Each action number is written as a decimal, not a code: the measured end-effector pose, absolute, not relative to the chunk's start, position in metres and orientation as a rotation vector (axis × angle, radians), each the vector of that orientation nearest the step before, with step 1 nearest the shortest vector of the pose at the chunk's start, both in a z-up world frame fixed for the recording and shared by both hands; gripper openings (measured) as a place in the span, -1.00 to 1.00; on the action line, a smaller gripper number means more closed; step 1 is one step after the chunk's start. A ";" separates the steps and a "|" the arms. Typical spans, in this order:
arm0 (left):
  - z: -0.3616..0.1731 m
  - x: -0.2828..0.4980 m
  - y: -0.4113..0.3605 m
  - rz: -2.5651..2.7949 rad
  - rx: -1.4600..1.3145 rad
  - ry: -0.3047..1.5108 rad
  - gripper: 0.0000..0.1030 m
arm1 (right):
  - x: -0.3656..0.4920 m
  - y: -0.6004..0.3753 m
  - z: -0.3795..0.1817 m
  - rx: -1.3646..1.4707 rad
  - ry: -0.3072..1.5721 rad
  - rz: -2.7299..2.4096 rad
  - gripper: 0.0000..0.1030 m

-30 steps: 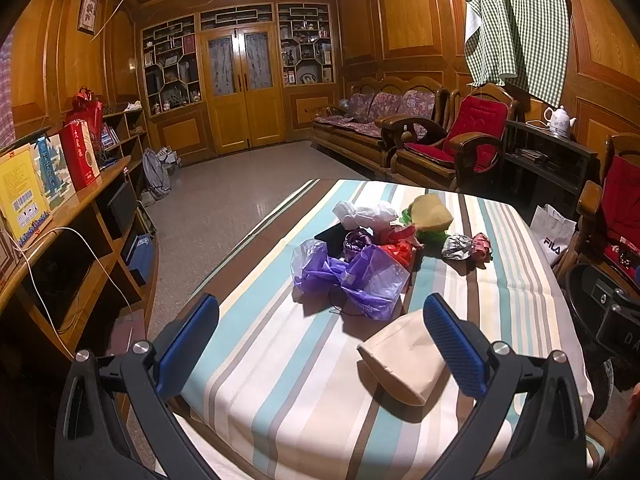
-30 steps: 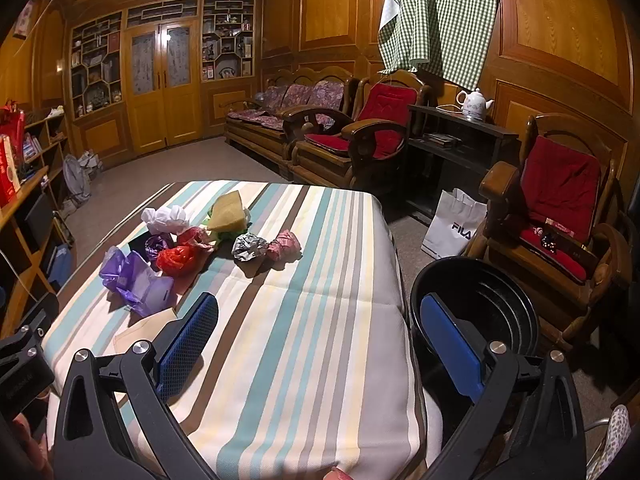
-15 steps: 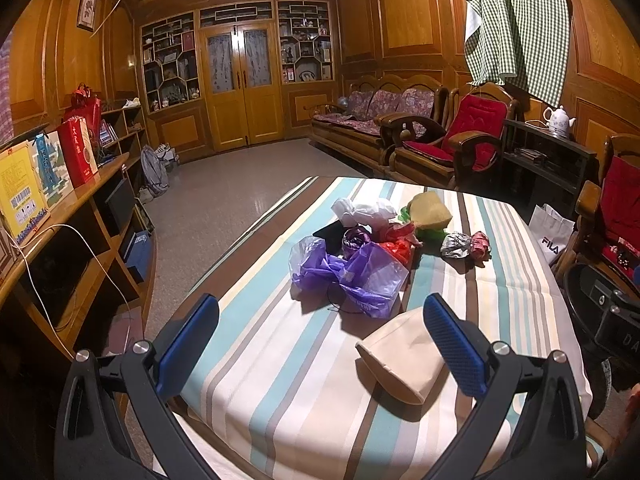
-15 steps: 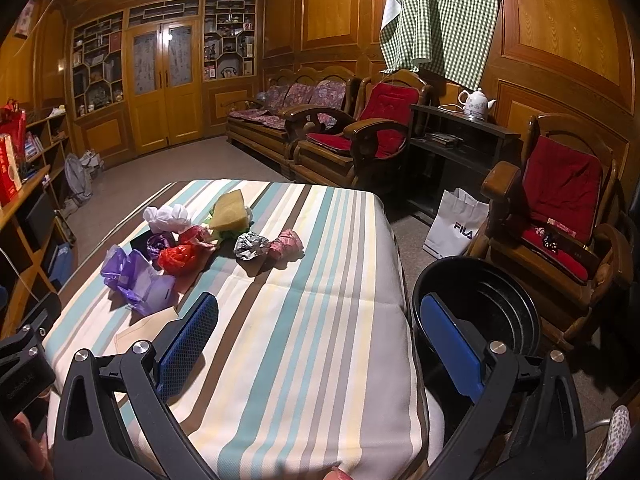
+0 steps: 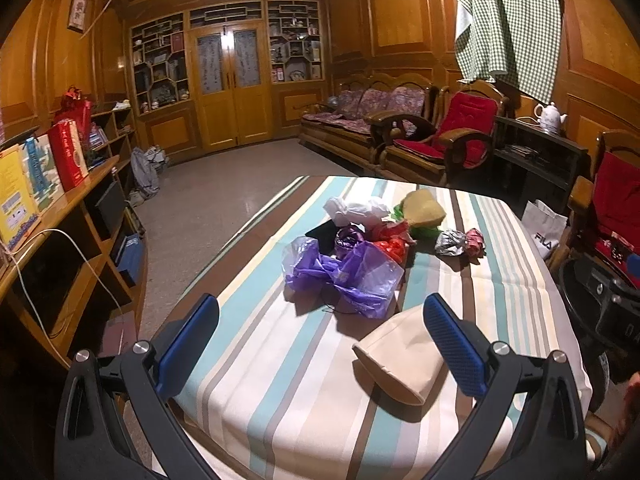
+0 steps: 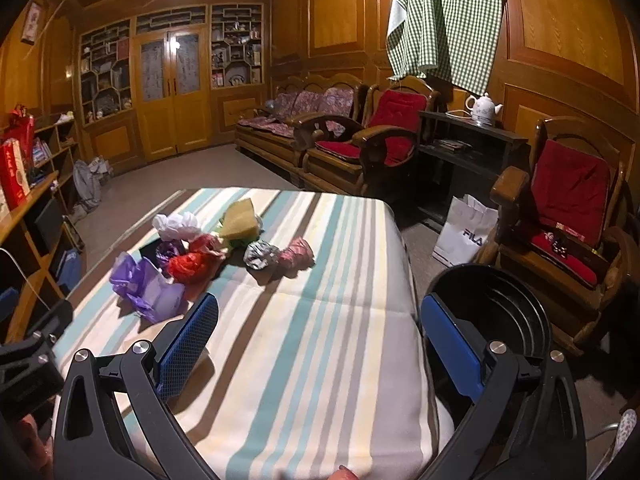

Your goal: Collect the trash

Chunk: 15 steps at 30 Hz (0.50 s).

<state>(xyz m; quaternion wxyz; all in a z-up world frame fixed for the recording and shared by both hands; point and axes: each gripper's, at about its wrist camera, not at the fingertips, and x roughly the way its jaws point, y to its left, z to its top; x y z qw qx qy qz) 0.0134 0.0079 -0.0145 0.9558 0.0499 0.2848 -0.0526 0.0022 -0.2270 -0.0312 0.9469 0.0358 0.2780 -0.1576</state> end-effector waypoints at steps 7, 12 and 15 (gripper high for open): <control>-0.020 0.025 0.022 -0.113 0.077 0.590 -1.00 | 0.008 -0.216 -0.037 0.037 0.525 -0.253 -1.00; -0.037 0.041 0.050 -0.041 0.000 0.627 -1.00 | 0.023 -0.201 -0.060 0.017 0.636 -0.127 -1.00; -0.048 0.052 0.070 0.084 -0.019 0.648 -1.00 | 0.029 -0.180 -0.077 -0.048 0.694 -0.032 -1.00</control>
